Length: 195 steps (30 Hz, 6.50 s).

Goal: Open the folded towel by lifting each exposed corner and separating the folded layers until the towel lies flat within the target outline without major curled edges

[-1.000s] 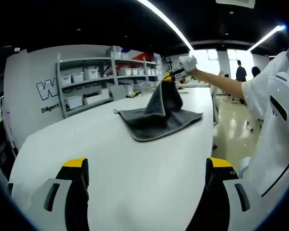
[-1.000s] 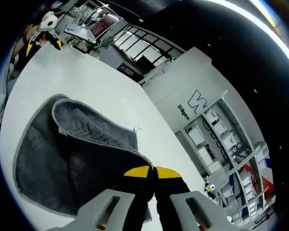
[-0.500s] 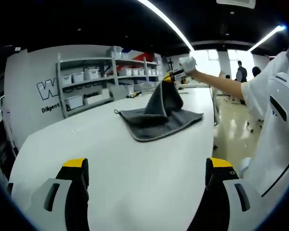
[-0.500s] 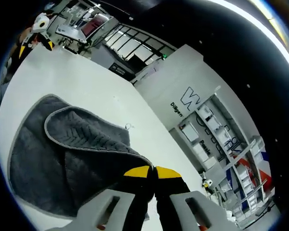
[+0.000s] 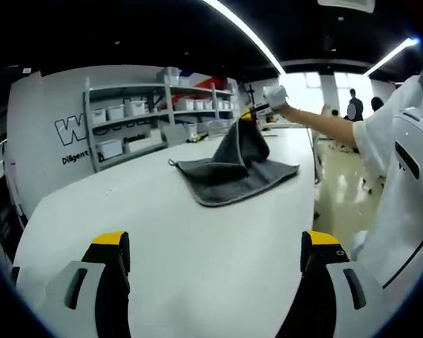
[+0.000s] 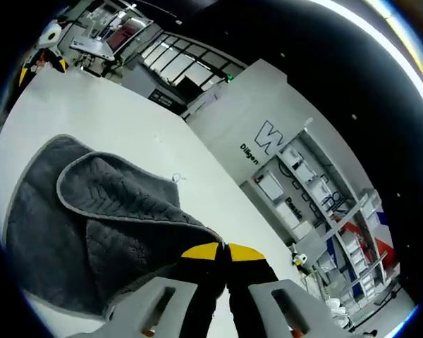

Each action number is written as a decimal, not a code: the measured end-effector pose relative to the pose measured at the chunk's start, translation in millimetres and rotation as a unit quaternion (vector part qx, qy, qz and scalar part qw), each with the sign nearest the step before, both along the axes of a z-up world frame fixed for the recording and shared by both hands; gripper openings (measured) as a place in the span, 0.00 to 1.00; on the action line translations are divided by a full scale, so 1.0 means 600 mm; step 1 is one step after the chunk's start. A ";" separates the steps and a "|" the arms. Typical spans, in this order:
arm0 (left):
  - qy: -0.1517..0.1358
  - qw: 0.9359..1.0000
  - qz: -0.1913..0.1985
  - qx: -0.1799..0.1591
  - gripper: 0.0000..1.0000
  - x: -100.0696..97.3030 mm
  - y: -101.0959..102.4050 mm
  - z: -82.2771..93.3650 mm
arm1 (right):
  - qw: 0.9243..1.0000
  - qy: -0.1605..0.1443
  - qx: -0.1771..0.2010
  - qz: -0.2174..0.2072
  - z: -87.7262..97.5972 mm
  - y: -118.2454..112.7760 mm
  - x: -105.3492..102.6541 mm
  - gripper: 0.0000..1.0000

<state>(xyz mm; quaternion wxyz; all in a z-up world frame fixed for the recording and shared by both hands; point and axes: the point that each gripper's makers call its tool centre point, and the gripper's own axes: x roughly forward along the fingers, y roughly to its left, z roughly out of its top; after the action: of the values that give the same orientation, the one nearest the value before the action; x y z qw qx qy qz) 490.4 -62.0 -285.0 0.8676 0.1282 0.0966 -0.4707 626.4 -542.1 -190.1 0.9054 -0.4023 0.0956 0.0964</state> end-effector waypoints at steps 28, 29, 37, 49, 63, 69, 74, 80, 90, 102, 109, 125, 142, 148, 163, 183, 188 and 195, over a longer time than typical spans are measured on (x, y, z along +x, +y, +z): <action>0.007 1.000 0.006 0.010 0.99 0.013 -0.006 -0.008 | 0.998 0.011 0.055 -0.029 -0.058 -0.066 0.042 0.00; 0.007 1.000 0.006 0.011 0.99 0.014 -0.007 -0.008 | 0.998 0.012 0.055 -0.030 -0.061 -0.068 0.044 0.00; 0.008 1.000 0.006 0.012 0.99 0.019 -0.010 -0.009 | 0.997 0.018 0.066 -0.034 -0.080 -0.077 0.060 0.00; 0.011 1.000 0.006 0.015 0.99 0.024 -0.015 -0.013 | 0.996 0.038 0.065 -0.045 -0.111 -0.088 0.071 0.00; 0.015 1.000 0.002 0.022 0.99 0.028 -0.023 -0.019 | 0.994 0.065 0.063 -0.054 -0.153 -0.102 0.100 0.00; 0.016 1.000 0.003 0.023 0.99 0.033 -0.025 -0.021 | 0.994 0.075 0.059 -0.057 -0.167 -0.105 0.104 0.00; 0.017 1.000 0.001 0.025 0.99 0.034 -0.027 -0.023 | 0.993 0.083 0.055 -0.062 -0.181 -0.107 0.106 0.00; 0.018 1.000 0.004 0.026 0.99 0.037 -0.026 -0.023 | 0.992 0.095 0.054 -0.069 -0.200 -0.110 0.108 0.00; 0.020 0.999 0.005 0.028 0.99 0.037 -0.026 -0.026 | 0.990 0.112 0.047 -0.077 -0.224 -0.114 0.107 0.00; 0.022 0.999 0.005 0.029 0.99 0.038 -0.027 -0.028 | 0.988 0.124 0.050 -0.082 -0.242 -0.117 0.106 0.00; 0.022 0.999 0.006 0.030 0.99 0.034 -0.026 -0.028 | 0.986 0.128 0.057 -0.086 -0.250 -0.114 0.103 0.00; 0.020 0.999 0.008 0.028 0.99 0.030 -0.022 -0.026 | 0.986 0.124 0.069 -0.091 -0.249 -0.110 0.099 0.01; 0.018 1.000 0.006 0.022 0.99 0.018 -0.014 -0.022 | 0.989 0.072 0.087 -0.100 -0.170 -0.098 0.073 0.10; 0.016 1.000 0.004 0.019 0.99 0.013 -0.010 -0.018 | 0.987 0.053 0.117 -0.097 -0.144 -0.090 0.059 0.13; 0.010 1.000 -0.004 0.012 0.99 0.005 -0.014 -0.009 | 0.983 0.018 0.162 -0.088 -0.080 -0.077 0.001 0.23; 0.007 1.000 -0.012 0.012 0.99 0.003 -0.025 -0.006 | 0.970 0.004 0.228 -0.078 -0.048 -0.059 -0.091 0.44; 0.007 1.000 -0.014 0.014 0.99 0.002 -0.028 -0.007 | 0.968 -0.003 0.232 -0.092 -0.037 -0.062 -0.120 0.49; 0.008 1.000 -0.014 0.013 0.99 0.002 -0.032 -0.008 | 0.967 -0.004 0.236 -0.096 -0.027 -0.049 -0.166 0.55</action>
<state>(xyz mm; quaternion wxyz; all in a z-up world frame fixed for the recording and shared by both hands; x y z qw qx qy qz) 491.5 -80.9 -289.9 0.8582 0.1375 0.1075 -0.4828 526.9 -571.2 -206.6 0.9802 -0.1661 0.1043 0.0269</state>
